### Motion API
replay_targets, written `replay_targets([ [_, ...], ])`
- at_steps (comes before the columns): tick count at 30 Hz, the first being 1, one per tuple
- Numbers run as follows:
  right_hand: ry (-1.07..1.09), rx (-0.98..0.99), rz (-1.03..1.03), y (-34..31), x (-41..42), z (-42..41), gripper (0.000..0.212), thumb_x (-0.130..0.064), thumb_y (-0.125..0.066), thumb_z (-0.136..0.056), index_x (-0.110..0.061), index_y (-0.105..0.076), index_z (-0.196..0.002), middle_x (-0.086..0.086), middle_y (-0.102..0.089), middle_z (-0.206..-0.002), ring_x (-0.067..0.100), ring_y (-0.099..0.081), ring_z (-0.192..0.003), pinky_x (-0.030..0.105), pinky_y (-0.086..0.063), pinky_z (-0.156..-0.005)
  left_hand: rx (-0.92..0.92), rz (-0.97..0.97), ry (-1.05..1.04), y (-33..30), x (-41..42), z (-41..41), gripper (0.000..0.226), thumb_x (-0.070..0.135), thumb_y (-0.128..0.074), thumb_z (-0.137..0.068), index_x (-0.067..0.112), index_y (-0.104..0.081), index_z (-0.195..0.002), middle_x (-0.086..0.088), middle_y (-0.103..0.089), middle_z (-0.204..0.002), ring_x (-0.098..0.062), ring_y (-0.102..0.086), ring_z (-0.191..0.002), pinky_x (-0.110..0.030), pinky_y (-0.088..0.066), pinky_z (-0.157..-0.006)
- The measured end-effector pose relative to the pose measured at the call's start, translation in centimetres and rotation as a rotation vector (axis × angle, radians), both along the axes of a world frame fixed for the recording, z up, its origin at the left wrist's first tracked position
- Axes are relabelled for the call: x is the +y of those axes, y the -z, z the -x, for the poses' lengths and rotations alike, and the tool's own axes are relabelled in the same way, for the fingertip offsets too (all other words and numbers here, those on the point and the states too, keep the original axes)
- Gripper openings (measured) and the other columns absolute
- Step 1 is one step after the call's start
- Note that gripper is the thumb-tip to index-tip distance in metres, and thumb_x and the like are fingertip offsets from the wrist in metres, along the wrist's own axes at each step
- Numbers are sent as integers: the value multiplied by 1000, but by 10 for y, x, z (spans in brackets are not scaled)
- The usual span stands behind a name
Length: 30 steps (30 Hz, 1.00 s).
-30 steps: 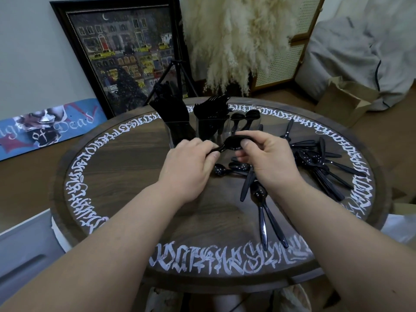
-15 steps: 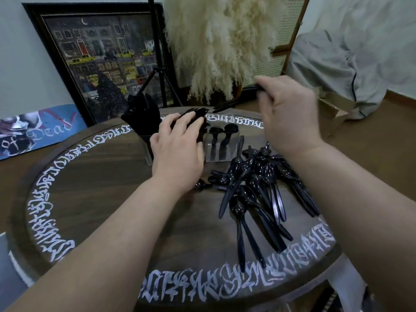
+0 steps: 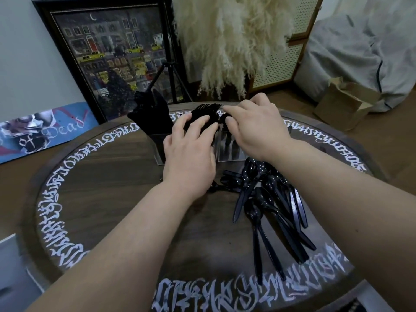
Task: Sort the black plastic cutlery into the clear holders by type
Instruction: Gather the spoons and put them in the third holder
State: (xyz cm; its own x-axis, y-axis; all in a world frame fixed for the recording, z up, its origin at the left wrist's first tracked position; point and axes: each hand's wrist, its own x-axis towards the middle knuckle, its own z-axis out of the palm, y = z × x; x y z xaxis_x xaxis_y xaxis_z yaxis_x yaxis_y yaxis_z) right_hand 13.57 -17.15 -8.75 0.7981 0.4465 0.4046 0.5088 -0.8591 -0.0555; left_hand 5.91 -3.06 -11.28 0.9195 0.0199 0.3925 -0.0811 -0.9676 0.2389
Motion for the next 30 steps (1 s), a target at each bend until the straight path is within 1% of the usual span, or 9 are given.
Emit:
replay_targets([
  [3,1,22,55,4,1,2,58,-49,-16,-91,-27,-54,-130,-2,-60,-119,28,-39,-113,40,-32,-85,-13,-6,9,2,1,0,50,18,-50,-92,24,-44,-141,5,-34,-151,-26,-13,-143,-48,-27,-104],
  [6,4,54,84,8,0,4,46,-46,-30,-97,-28,-47,-136,-2,-53,-131,27,-34,-121,42,-30,-91,-24,-17,18,4,2,0,50,17,-52,-91,23,-46,-140,4,-36,-151,-27,-15,-143,-49,-29,-103],
  [10,-12,69,31,9,-6,13,53,-42,-42,-94,-27,-36,-144,-3,-45,-141,28,-32,-124,43,-29,-95,-71,-3,56,6,2,2,49,18,-58,-88,22,-51,-137,2,-41,-148,-30,-19,-142,-51,-32,-102],
  [16,3,29,-123,13,-37,48,56,-36,-51,-86,-19,-46,-139,4,-53,-132,32,-41,-117,48,-40,-98,-130,-13,149,7,-3,15,49,25,-69,-80,21,-58,-128,-1,-49,-140,-30,-32,-134,-52,-39,-95],
  [18,38,83,-126,14,-52,62,56,-30,-57,-87,-20,-43,-141,4,-50,-133,29,-40,-120,43,-39,-100,-46,-17,180,9,-8,20,52,29,-69,-81,23,-56,-131,1,-47,-141,-27,-32,-132,-49,-37,-98],
  [21,108,226,-122,18,-71,80,53,-24,-59,-90,-23,-43,-140,3,-51,-126,23,-47,-116,34,-40,-92,117,14,216,13,-17,25,53,35,-65,-85,26,-50,-136,5,-45,-139,-23,-33,-130,-42,-36,-104],
  [24,217,368,-84,34,-88,95,35,-24,-61,-89,-21,-59,-124,0,-63,-105,22,-59,-99,28,-42,-80,282,52,233,19,-30,29,48,37,-64,-87,26,-51,-132,4,-51,-130,-20,-47,-120,-35,-41,-100],
  [27,284,521,-76,51,-97,107,19,-30,-65,-86,-19,-68,-102,-6,-61,-83,17,-58,-83,24,-39,-69,408,69,227,28,-44,33,41,40,-66,-85,23,-55,-121,1,-61,-116,-21,-58,-108,-37,-47,-93],
  [30,291,569,-66,59,-95,108,24,-41,-70,-81,-20,-70,-94,-3,-65,-86,20,-61,-87,27,-44,-72,475,53,179,35,-55,36,40,43,-66,-84,20,-52,-113,0,-63,-108,-23,-58,-101,-38,-48,-88],
])
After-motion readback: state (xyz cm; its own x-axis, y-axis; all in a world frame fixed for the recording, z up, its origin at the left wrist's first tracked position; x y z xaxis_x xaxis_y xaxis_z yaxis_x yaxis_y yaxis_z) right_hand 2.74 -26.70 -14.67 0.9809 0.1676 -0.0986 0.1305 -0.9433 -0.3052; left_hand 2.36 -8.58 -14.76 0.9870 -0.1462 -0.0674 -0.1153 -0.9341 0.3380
